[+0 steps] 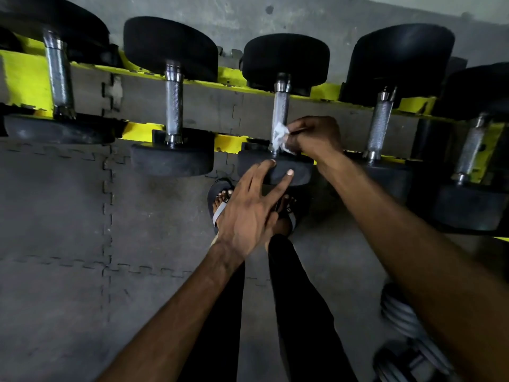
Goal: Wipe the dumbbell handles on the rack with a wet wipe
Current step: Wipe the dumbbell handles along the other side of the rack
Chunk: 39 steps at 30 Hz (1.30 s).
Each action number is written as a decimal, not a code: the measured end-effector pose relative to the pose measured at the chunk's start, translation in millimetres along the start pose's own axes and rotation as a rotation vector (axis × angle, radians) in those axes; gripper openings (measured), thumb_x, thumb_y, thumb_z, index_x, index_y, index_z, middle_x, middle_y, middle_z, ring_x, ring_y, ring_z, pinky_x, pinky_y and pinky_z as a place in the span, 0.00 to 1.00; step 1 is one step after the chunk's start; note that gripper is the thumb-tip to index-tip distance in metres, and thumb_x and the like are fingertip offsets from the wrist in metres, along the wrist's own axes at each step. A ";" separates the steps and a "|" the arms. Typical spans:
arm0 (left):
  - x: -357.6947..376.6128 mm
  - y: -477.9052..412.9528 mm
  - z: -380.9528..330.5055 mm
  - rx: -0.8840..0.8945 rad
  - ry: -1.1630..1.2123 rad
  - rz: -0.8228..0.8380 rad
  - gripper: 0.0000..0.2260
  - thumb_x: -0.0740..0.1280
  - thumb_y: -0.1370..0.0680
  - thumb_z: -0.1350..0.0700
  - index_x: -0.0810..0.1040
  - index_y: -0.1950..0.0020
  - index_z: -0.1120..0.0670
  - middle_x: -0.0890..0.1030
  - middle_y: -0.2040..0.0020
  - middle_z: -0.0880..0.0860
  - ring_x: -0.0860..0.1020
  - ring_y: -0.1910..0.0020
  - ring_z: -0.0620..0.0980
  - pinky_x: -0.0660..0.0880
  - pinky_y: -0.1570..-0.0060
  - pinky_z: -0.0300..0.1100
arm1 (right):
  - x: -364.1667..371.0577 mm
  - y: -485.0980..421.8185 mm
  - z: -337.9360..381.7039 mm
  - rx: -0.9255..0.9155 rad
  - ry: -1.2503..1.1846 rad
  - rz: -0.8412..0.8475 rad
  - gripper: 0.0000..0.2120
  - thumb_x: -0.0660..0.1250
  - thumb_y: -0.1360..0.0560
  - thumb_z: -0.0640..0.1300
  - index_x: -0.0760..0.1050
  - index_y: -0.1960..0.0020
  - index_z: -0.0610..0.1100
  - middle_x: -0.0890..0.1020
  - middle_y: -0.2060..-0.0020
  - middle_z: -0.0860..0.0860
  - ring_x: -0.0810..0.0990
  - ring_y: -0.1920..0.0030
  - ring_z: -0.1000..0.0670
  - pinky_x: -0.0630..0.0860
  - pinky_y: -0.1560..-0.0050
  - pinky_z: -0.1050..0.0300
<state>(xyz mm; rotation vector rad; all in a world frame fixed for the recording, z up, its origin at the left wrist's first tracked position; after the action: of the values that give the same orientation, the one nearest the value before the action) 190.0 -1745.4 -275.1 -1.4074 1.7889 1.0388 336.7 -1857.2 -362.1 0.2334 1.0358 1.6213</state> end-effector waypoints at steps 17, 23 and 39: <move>0.1 0.1 2.4 0.006 0.025 0.004 0.41 0.74 0.34 0.59 0.67 0.20 0.51 0.64 0.24 0.61 0.60 0.24 0.59 0.65 0.28 0.48 | 29.5 -36.8 13.4 0.263 -0.575 0.069 0.06 0.63 0.23 0.40 0.74 0.59 0.44 0.78 0.63 0.48 0.78 0.62 0.49 0.74 0.59 0.60; 0.7 -0.5 1.6 0.005 0.055 0.009 0.41 0.73 0.34 0.60 0.67 0.20 0.51 0.64 0.23 0.62 0.61 0.24 0.61 0.67 0.28 0.53 | -4.5 -21.7 -1.9 0.062 -0.210 -0.134 0.07 0.72 0.26 0.43 0.82 0.63 0.48 0.81 0.69 0.50 0.77 0.71 0.53 0.78 0.63 0.55; 37.3 -43.0 -110.9 0.133 0.187 0.149 0.42 0.73 0.31 0.59 0.61 0.18 0.53 0.58 0.19 0.60 0.57 0.20 0.61 0.61 0.23 0.54 | -199.9 -2.1 -16.6 -0.283 0.275 -0.296 0.07 0.71 0.32 0.43 0.84 0.56 0.50 0.87 0.58 0.50 0.83 0.60 0.59 0.76 0.58 0.68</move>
<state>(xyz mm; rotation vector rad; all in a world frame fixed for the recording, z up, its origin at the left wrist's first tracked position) 222.5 -1864.9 -260.8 -1.3435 2.0851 0.8671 395.4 -2039.0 -301.1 -0.3269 0.9773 1.5301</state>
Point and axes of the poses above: each hand's wrist, its own y-axis away from the middle knuckle, its own x-axis out of the palm, z = x × y, the point moved 9 cm from there along -y, towards the middle knuckle
